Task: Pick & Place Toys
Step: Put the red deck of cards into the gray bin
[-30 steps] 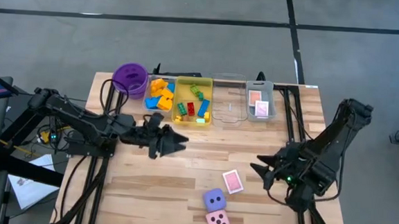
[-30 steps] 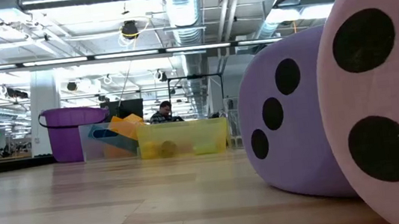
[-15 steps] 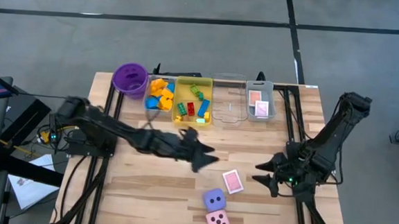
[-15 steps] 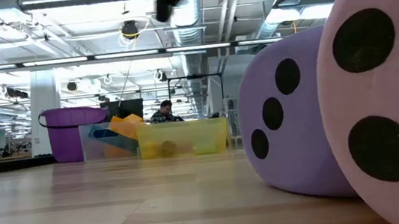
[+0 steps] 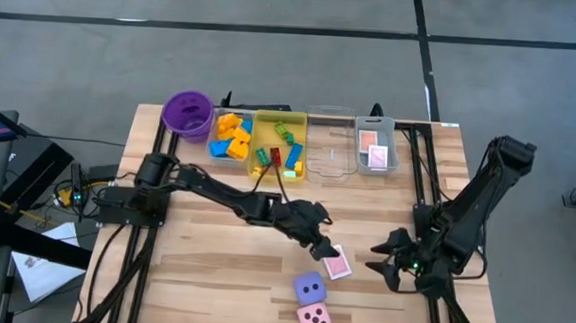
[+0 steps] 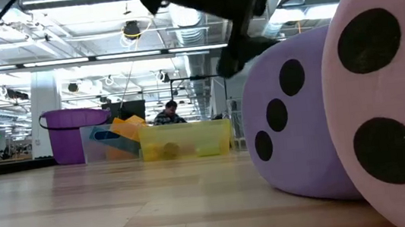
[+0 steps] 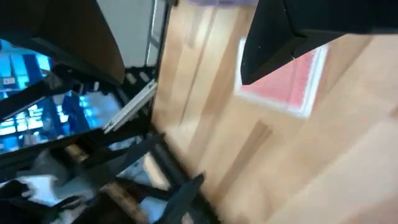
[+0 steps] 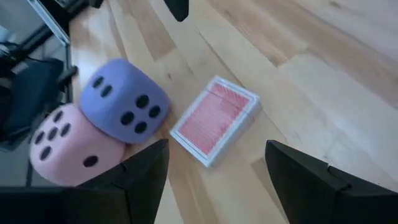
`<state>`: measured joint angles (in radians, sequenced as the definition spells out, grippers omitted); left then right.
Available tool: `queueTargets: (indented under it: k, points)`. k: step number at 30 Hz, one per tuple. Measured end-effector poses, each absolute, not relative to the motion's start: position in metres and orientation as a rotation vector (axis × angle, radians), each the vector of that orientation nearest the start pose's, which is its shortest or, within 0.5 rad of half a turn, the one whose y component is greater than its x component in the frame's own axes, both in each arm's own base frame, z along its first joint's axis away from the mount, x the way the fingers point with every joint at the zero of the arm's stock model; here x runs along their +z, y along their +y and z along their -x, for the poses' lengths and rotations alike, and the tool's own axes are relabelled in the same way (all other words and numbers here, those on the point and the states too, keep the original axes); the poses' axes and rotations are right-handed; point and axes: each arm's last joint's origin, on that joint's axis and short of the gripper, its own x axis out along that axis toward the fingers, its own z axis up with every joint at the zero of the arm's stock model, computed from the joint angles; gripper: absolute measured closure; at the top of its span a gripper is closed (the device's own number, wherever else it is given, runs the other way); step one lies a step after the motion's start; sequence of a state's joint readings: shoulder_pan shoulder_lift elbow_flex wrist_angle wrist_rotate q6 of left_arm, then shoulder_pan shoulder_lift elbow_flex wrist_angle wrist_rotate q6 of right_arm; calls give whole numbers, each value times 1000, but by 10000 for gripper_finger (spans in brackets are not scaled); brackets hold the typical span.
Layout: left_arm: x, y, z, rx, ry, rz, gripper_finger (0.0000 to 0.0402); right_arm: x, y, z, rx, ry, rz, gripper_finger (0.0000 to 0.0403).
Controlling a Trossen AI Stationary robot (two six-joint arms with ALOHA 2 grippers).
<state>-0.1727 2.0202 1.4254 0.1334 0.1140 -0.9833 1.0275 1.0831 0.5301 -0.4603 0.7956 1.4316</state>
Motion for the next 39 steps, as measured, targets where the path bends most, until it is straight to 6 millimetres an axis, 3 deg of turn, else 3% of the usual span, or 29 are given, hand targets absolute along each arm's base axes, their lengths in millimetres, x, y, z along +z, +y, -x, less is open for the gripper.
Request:
queueTargets:
  k: [8, 15, 21, 25, 33, 39]
  points:
    - [175, -82, -458, -28, 671, 969, 129, 173, 151, -115, -254, 686, -552, 143]
    - [146, -92, -481, -123, 709, 988, 173, 171, 152, -114, -231, 757, -561, 143]
    - [131, -94, -504, -121, 723, 955, 227, 170, 152, -114, -217, 794, -570, 143]
    - [116, -94, -505, -91, 805, 902, 275, 170, 152, -114, -216, 798, -570, 143]
    - [112, -82, -496, -5, 909, 759, 389, 170, 149, -117, -242, 791, -581, 143]
    - [118, -53, -493, 225, 879, 700, 400, 170, 146, -122, -266, 777, -591, 143]
